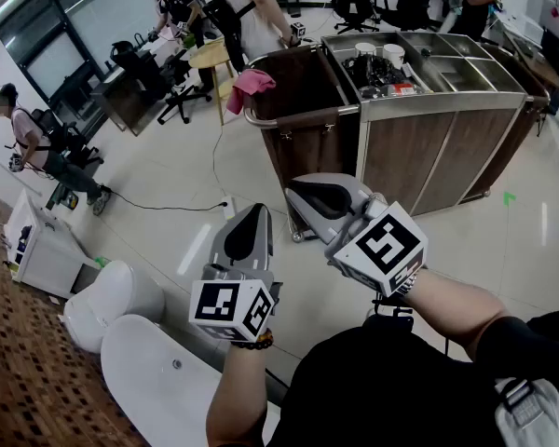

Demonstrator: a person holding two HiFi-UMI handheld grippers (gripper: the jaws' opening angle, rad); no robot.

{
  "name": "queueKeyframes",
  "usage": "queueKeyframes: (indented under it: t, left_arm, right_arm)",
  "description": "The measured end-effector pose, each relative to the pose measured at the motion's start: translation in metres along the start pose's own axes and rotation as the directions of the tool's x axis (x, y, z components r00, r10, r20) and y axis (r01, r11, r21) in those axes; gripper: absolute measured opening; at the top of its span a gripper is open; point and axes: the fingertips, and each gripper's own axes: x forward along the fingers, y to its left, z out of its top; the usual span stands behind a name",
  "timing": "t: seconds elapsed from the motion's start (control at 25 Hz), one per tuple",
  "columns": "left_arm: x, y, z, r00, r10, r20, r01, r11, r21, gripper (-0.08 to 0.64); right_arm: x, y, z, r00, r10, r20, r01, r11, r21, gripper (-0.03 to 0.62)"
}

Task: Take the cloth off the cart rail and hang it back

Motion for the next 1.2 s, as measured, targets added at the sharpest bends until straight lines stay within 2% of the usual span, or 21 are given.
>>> queueKeyframes:
  t: [0.08, 0.2, 0.4, 0.52, 0.68, 0.8, 0.92, 1.12, 1.2]
  left_arm:
    - [-0.001, 0.002, 0.000, 1.000, 0.001, 0.001, -0.001, 1.000, 0.000, 0.002]
    - [0.001, 0.009, -0.004, 1.000, 0.003, -0.005, -0.003, 1.000, -0.012, 0.002]
    - [0.016, 0.025, -0.007, 1.000, 0.000, -0.011, 0.000, 1.000, -0.013, 0.002]
    - [0.026, 0.036, -0.009, 1.000, -0.001, -0.020, 0.001, 1.000, -0.007, 0.002]
    - [0.045, 0.053, -0.013, 0.999, 0.007, -0.035, -0.007, 1.000, 0.001, 0.002]
    - [0.061, 0.072, -0.017, 0.999, 0.002, -0.052, -0.002, 1.000, 0.010, 0.002]
    - [0.080, 0.094, -0.013, 0.998, -0.004, -0.069, 0.005, 1.000, 0.019, 0.002]
    - [0.146, 0.130, 0.001, 0.996, 0.004, -0.093, -0.002, 1.000, 0.026, 0.002]
    - [0.168, 0.145, -0.003, 0.995, 0.012, -0.100, -0.010, 1.000, 0.021, 0.002]
  right_arm:
    - [0.001, 0.002, 0.000, 0.999, -0.013, -0.030, 0.015, 0.998, 0.056, 0.011]
    - [0.007, -0.002, -0.004, 1.000, -0.005, -0.014, 0.006, 1.000, 0.020, 0.027]
    - [0.024, -0.015, -0.011, 1.000, -0.001, -0.011, 0.001, 1.000, 0.010, 0.044]
    - [0.035, -0.027, -0.014, 0.999, -0.022, -0.029, 0.024, 0.999, 0.041, 0.052]
    - [0.049, -0.044, -0.022, 0.999, -0.011, -0.030, 0.013, 0.996, 0.090, 0.058]
    - [0.069, -0.068, -0.027, 1.000, -0.012, 0.015, 0.012, 0.999, 0.034, 0.063]
    - [0.092, -0.092, -0.023, 0.999, -0.045, 0.022, 0.043, 0.997, 0.057, 0.063]
    - [0.132, -0.156, -0.023, 0.999, -0.036, -0.006, 0.036, 0.990, 0.137, 0.063]
    - [0.149, -0.180, -0.027, 1.000, -0.029, 0.012, 0.027, 0.993, 0.117, 0.063]
